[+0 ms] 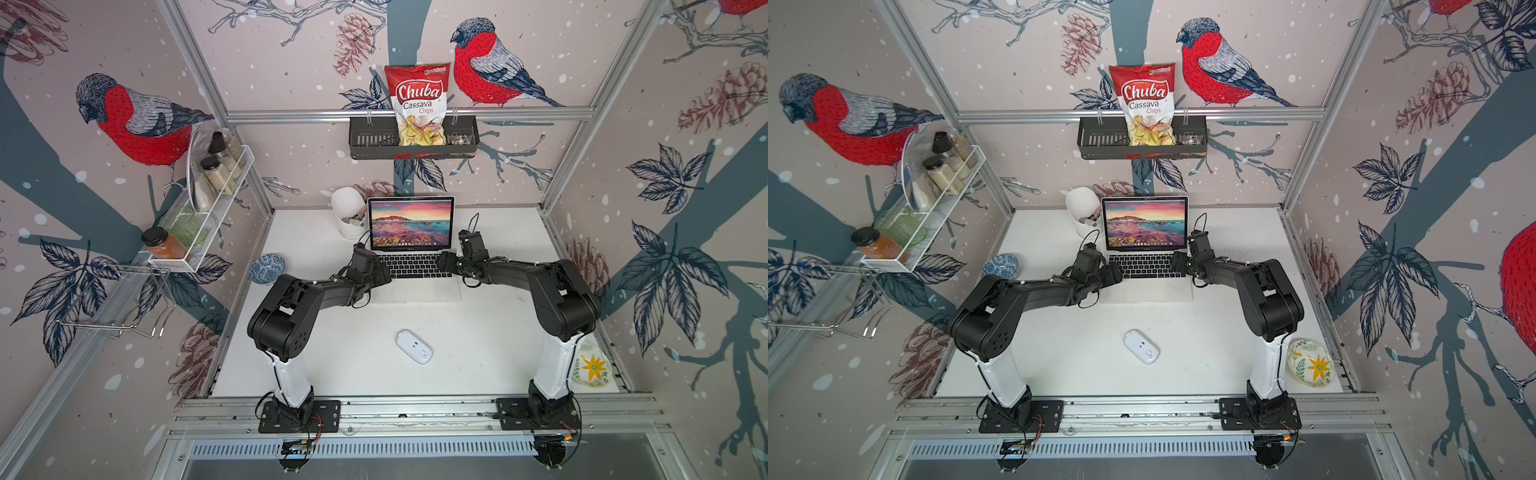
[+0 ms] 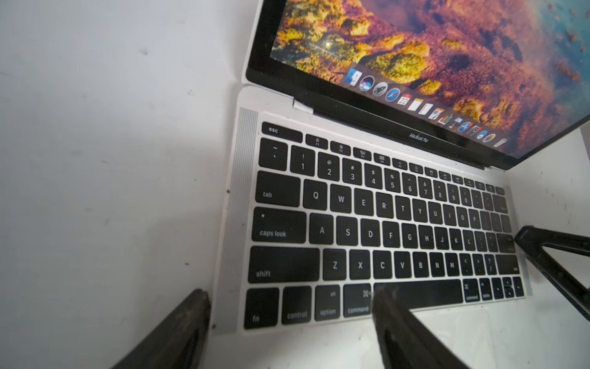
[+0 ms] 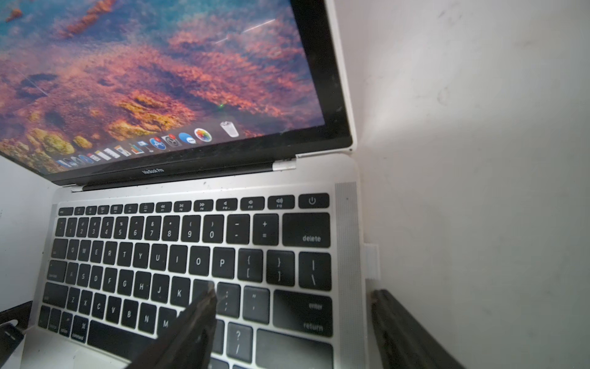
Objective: Remove the wireless mouse receiver from the laptop
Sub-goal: Adjust the laptop at the center of the board, then take out the USB plug from the USB port.
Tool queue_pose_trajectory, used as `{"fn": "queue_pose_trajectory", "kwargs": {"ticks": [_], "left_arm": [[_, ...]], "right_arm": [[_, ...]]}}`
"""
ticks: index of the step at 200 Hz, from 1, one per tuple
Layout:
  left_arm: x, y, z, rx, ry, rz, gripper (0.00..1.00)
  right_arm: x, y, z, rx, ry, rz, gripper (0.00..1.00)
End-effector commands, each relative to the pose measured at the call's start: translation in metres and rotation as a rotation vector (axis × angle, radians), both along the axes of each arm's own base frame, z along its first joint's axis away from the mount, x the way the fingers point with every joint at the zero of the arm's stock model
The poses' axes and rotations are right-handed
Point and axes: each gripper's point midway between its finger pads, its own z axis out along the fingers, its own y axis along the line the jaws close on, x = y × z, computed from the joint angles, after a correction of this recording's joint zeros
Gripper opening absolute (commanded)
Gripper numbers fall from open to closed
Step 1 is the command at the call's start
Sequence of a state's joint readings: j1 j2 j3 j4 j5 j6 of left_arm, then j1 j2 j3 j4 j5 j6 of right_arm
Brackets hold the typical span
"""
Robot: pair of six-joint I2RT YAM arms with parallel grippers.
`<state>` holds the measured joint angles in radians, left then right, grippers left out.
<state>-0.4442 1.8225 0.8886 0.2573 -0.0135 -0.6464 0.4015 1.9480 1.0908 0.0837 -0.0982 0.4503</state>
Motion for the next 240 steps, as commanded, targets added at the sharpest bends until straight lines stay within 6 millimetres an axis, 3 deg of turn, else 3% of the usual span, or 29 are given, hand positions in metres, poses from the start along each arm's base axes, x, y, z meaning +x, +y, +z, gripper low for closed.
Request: {"fn": "queue_pose_trajectory", "kwargs": {"ticks": [1, 37, 60, 89, 113, 144, 176, 215, 221, 240], "left_arm": [[-0.004, 0.011, -0.005, 0.070, 0.019, 0.019, 0.85], [0.002, 0.021, 0.014, 0.115, -0.041, 0.049, 0.86], [0.004, 0.031, 0.032, 0.146, -0.080, 0.085, 0.87], [0.000, 0.043, 0.057, 0.181, -0.096, 0.131, 0.87], [-0.007, 0.047, 0.068, 0.186, -0.080, 0.141, 0.88], [-0.018, 0.046, 0.071, 0.161, -0.039, 0.132, 0.88], [-0.024, 0.044, 0.063, 0.146, 0.034, 0.136, 0.88], [-0.027, 0.038, 0.039, 0.140, 0.118, 0.128, 0.89], [-0.019, 0.033, 0.046, 0.123, 0.106, 0.126, 0.89], [-0.018, 0.027, 0.035, 0.114, 0.143, 0.117, 0.88]], "right_arm": [[-0.049, -0.030, -0.040, -0.141, 0.233, -0.041, 0.79], [-0.048, -0.048, -0.022, -0.201, 0.201, -0.067, 0.80], [-0.030, -0.059, 0.015, -0.240, 0.127, -0.036, 0.80], [0.000, -0.075, 0.074, -0.377, 0.019, 0.161, 0.77], [0.019, -0.097, 0.097, -0.573, -0.101, 0.351, 0.77], [0.012, -0.093, 0.086, -0.790, -0.201, 0.746, 0.77], [0.010, -0.086, 0.063, -0.874, -0.179, 1.030, 0.76], [0.022, -0.080, 0.025, -0.908, -0.091, 1.225, 0.74], [0.026, -0.078, 0.021, -0.906, -0.090, 1.243, 0.74], [0.033, -0.070, 0.008, -0.900, -0.091, 1.295, 0.72]]}}
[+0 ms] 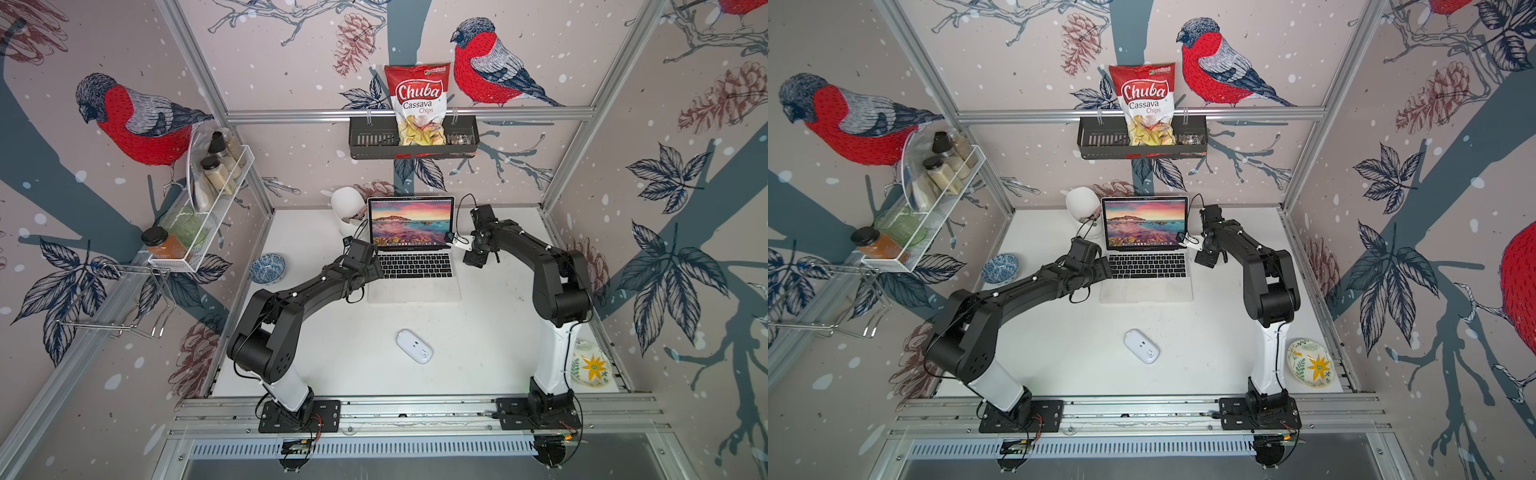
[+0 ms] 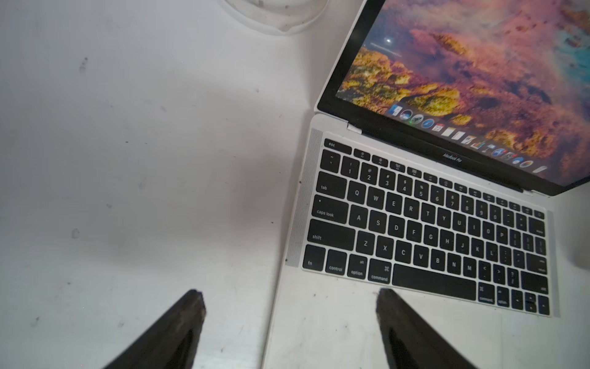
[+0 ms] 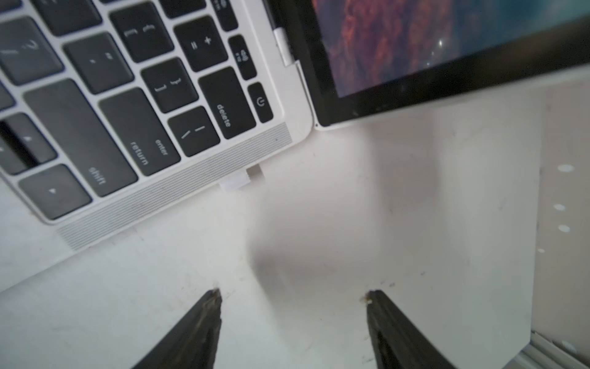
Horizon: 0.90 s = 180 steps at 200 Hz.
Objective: Remove the wireless mouse receiver from the laptop
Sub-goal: Take out the USB plug from the USB port.
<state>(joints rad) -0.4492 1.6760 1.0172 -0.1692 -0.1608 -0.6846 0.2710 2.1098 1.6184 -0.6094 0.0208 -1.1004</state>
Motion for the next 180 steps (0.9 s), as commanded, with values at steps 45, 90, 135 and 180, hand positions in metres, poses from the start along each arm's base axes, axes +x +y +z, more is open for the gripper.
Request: {"fn": "queue_pose_trajectory", "kwargs": {"ticks": [45, 90, 135, 180], "left_arm": [[0.000, -0.012, -0.026, -0.026, 0.106, -0.009, 0.89], [-0.003, -0.009, -0.033, 0.002, 0.142, -0.012, 0.89], [-0.012, -0.004, -0.035, 0.020, 0.166, -0.012, 0.89], [-0.023, 0.001, -0.041, 0.049, 0.218, -0.022, 0.89]], "right_arm": [[-0.010, 0.017, -0.030, -0.028, 0.127, 0.185, 0.64], [-0.039, 0.043, -0.038, 0.020, 0.164, 0.279, 0.59], [-0.043, 0.050, -0.044, 0.042, 0.173, 0.310, 0.56], [-0.036, 0.048, -0.046, 0.074, 0.188, 0.316, 0.56]]}}
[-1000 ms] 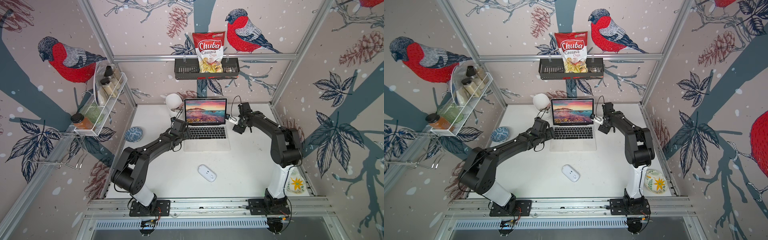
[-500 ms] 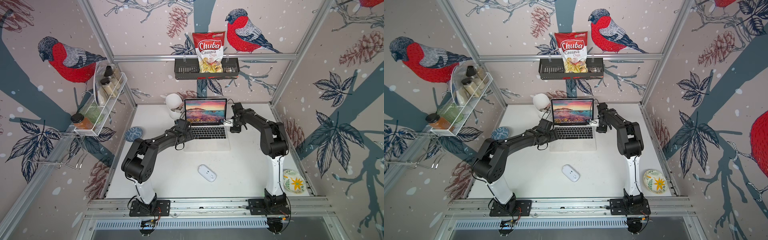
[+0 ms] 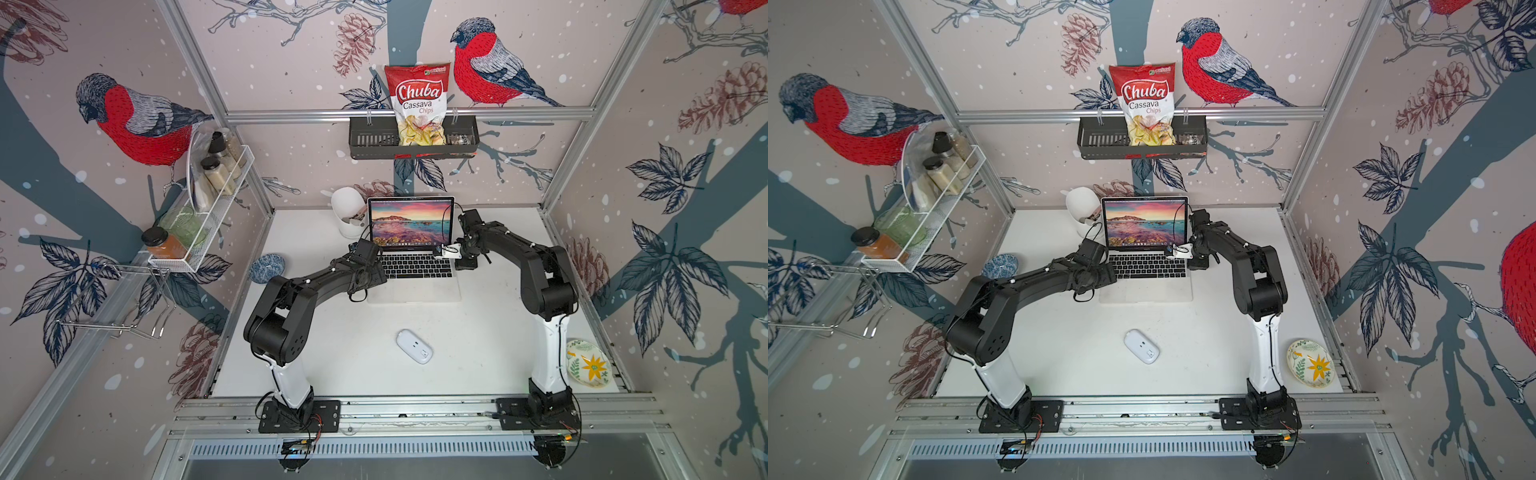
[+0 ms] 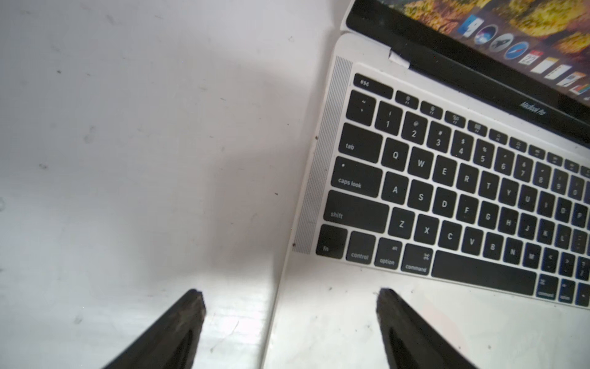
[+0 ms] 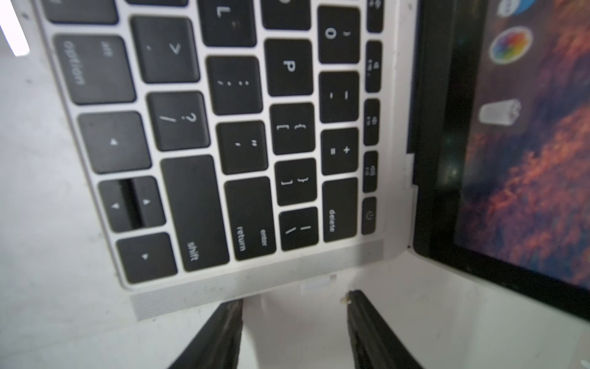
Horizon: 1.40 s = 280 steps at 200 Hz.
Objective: Remove the wireless mouse receiver from the laptop
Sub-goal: Take out the USB plug from the USB port.
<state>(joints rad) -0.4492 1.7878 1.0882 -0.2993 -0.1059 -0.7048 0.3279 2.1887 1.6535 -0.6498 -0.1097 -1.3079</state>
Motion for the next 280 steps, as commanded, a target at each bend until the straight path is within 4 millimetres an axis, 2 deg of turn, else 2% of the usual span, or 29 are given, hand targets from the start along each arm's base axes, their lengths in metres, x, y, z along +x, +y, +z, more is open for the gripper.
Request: {"fn": "queue_pose_trajectory", "kwargs": {"ticks": [1, 80, 225, 280], "left_arm": [[-0.010, 0.005, -0.004, 0.027, 0.043, -0.012, 0.89], [-0.026, 0.010, -0.020, 0.036, 0.097, -0.011, 0.89], [-0.027, 0.003, -0.035, 0.013, 0.121, -0.032, 0.88], [-0.029, 0.004, -0.038, 0.014, 0.129, -0.033, 0.88]], "right_arm": [[-0.016, 0.001, -0.018, 0.033, 0.107, 0.018, 0.56], [-0.013, -0.001, -0.045, 0.005, 0.181, 0.039, 0.49], [-0.014, -0.013, -0.070, -0.178, 0.193, 0.049, 0.45], [-0.016, -0.015, -0.079, -0.195, 0.199, 0.048, 0.33]]}}
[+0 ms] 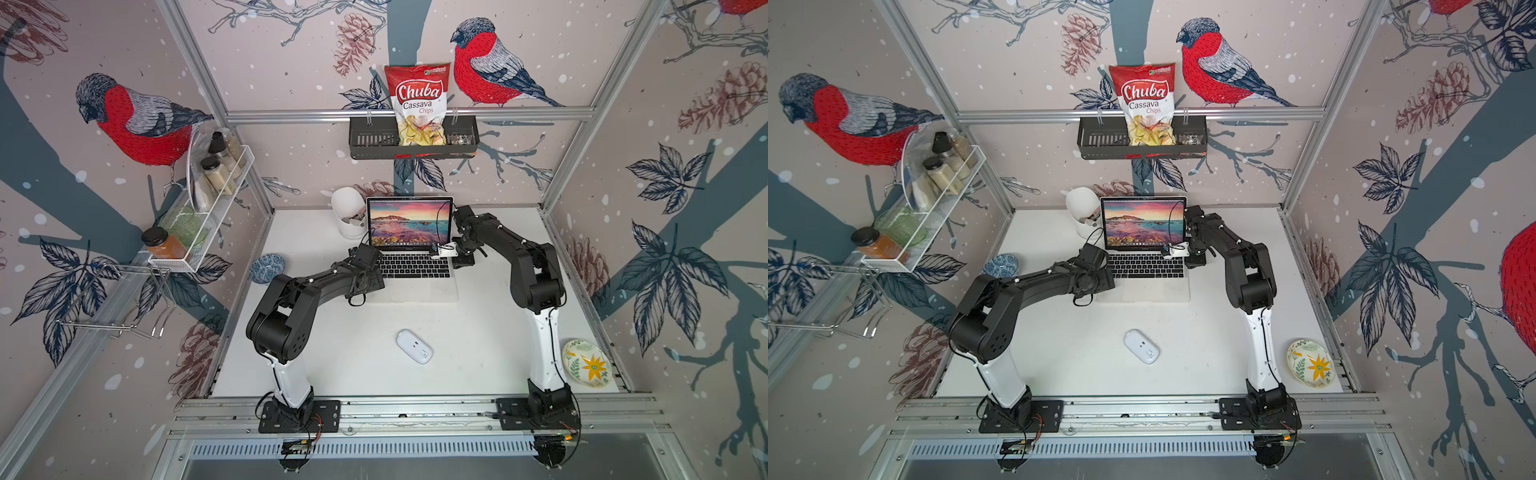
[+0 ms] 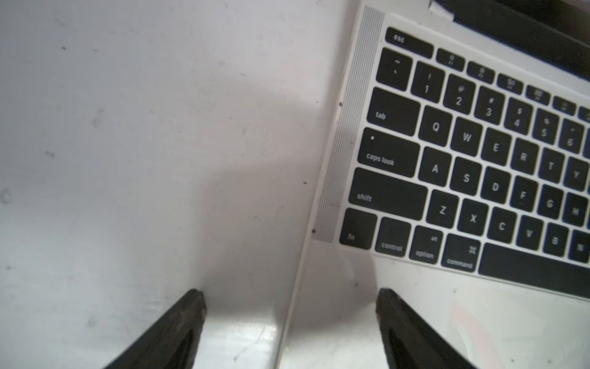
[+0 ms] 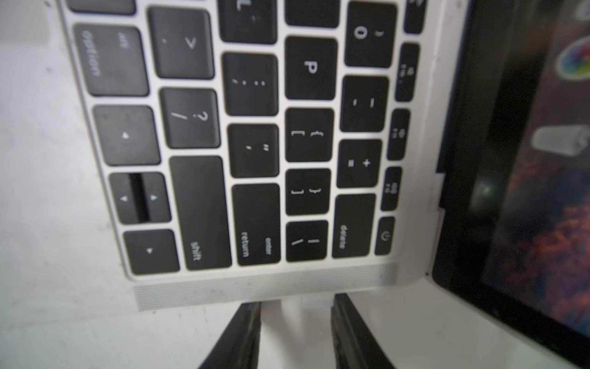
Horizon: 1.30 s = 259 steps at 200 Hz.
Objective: Remove the wireless mouse receiver from the laptop
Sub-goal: Take out the USB plug from the USB port.
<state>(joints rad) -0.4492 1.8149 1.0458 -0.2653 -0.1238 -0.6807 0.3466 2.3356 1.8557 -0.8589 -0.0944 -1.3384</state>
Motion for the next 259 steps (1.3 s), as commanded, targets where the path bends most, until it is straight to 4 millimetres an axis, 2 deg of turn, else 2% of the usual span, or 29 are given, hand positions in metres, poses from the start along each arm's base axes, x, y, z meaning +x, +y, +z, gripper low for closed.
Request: {"fn": "queue_pose_trajectory", "kwargs": {"ticks": [1, 66, 103, 132, 181, 220, 259], "left_arm": [[-0.022, -0.003, -0.018, -0.026, 0.108, -0.018, 0.88], [-0.024, -0.003, -0.021, -0.028, 0.113, -0.019, 0.88], [-0.026, -0.003, -0.023, -0.032, 0.115, -0.019, 0.88], [-0.032, -0.003, -0.030, -0.027, 0.143, -0.026, 0.88], [-0.057, 0.016, -0.037, 0.086, 0.268, -0.057, 0.88], [-0.064, 0.029, -0.035, 0.175, 0.328, -0.080, 0.88], [-0.072, 0.037, -0.045, 0.246, 0.412, -0.111, 0.88]], "right_arm": [[-0.011, -0.019, -0.059, -0.125, 0.063, 0.010, 0.33], [-0.009, -0.018, -0.060, -0.119, 0.051, -0.003, 0.21], [-0.006, -0.017, -0.061, -0.117, 0.037, -0.011, 0.00], [-0.004, -0.018, -0.059, -0.115, 0.028, -0.015, 0.00], [-0.003, -0.020, -0.057, -0.110, 0.023, -0.020, 0.00], [-0.005, -0.020, -0.059, -0.103, 0.032, -0.028, 0.00], [-0.004, -0.020, -0.059, -0.098, 0.032, -0.036, 0.00]]}}
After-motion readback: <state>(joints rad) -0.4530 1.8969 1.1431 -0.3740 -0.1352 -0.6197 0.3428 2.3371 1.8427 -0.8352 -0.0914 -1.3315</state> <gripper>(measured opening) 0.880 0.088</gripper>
